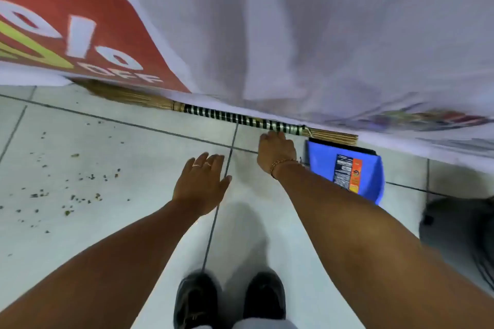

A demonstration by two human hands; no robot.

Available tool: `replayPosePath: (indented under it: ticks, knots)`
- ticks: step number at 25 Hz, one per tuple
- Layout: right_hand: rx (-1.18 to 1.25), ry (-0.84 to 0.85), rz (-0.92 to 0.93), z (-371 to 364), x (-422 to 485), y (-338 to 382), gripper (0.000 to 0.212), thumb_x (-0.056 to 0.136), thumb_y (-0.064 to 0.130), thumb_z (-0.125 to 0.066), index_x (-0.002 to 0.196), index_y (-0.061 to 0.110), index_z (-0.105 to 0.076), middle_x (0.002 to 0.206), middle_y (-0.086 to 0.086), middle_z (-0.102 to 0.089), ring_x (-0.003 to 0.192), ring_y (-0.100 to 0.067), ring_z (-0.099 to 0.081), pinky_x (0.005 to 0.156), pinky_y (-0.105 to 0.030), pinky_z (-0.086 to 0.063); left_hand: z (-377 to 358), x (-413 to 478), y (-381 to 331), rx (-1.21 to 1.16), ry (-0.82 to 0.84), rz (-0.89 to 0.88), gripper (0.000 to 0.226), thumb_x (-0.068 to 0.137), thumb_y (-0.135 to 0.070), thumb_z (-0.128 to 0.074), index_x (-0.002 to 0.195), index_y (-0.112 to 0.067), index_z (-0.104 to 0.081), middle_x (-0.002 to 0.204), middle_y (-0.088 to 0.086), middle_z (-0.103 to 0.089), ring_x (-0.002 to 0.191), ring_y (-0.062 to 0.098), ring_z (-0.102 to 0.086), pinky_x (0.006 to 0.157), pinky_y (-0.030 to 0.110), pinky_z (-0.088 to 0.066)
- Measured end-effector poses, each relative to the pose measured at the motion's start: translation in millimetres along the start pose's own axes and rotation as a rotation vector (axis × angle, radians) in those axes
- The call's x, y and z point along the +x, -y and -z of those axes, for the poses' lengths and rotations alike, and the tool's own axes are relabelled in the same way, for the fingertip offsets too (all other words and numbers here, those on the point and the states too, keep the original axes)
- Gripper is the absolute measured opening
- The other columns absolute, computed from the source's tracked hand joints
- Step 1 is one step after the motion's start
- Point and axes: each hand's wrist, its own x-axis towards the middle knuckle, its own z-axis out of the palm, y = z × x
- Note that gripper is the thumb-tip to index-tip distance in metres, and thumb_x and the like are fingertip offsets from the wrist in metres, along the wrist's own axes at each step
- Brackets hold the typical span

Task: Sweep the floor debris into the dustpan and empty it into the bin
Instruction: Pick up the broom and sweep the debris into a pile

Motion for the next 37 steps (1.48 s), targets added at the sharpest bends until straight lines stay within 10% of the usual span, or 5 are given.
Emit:
replayPosePath:
  ticks: [6,12,17,24,37]
  knots:
    - [-0.271,-0.139,-0.005,-50.0,105.5,2.5,0.054,0.092,0.008,-0.039,0.145,0.000,-0.027,0.145,-0.025,-0.037,0.131,-0.041,-0.037,0.105,-0.052,-0.036,-75.5,64.7,49.2,-0.045,0.102,-0.090,0.064,0.093,-0.043,-0.039,0.145,-0.013,-0.017,0.155,0.007,-0.024,0.144,0.023,-0.019,0.120,0.039,-0.019]
    - [-0.431,-0.215,0.174,-35.1,118.4,16.9,0.015,0.054,0.015,-0.066,0.065,0.011,-0.075,0.062,-0.008,-0.070,0.054,-0.025,-0.065,0.053,-0.026,-0.053,-70.6,77.9,70.9,0.036,0.090,-0.115,0.063,0.094,-0.040,-0.040,0.145,-0.012,-0.016,0.155,0.008,-0.023,0.144,0.023,-0.016,0.119,0.038,-0.016]
    - [-0.188,-0.152,0.251,23.0,6.9,46.4,0.054,0.087,0.020,-0.050,0.137,0.003,-0.036,0.124,-0.019,-0.055,0.105,-0.039,-0.059,0.080,-0.042,-0.049,-18.1,-4.1,47.6,-0.094,0.138,0.121,0.062,0.092,-0.037,-0.044,0.143,-0.008,-0.021,0.152,0.012,-0.030,0.142,0.028,-0.020,0.117,0.041,-0.020]
    - [0.226,0.383,0.180,113.9,-134.6,112.7,0.082,0.088,0.015,-0.055,0.152,0.017,-0.003,0.150,-0.019,-0.031,0.127,-0.038,-0.046,0.099,-0.042,-0.045,105.2,-167.9,19.8,-0.135,0.248,0.107,0.063,0.094,-0.038,-0.037,0.144,-0.008,-0.014,0.154,0.009,-0.024,0.145,0.025,-0.012,0.119,0.040,-0.014]
    - [-0.054,0.243,0.049,134.8,-230.0,287.4,0.037,0.094,0.013,-0.043,0.130,0.009,-0.053,0.124,-0.014,-0.057,0.114,-0.035,-0.058,0.091,-0.043,-0.051,197.1,-305.5,175.4,-0.125,0.233,0.267,0.061,0.095,-0.037,-0.037,0.144,-0.007,-0.017,0.151,0.014,-0.031,0.143,0.027,-0.020,0.116,0.038,-0.021]
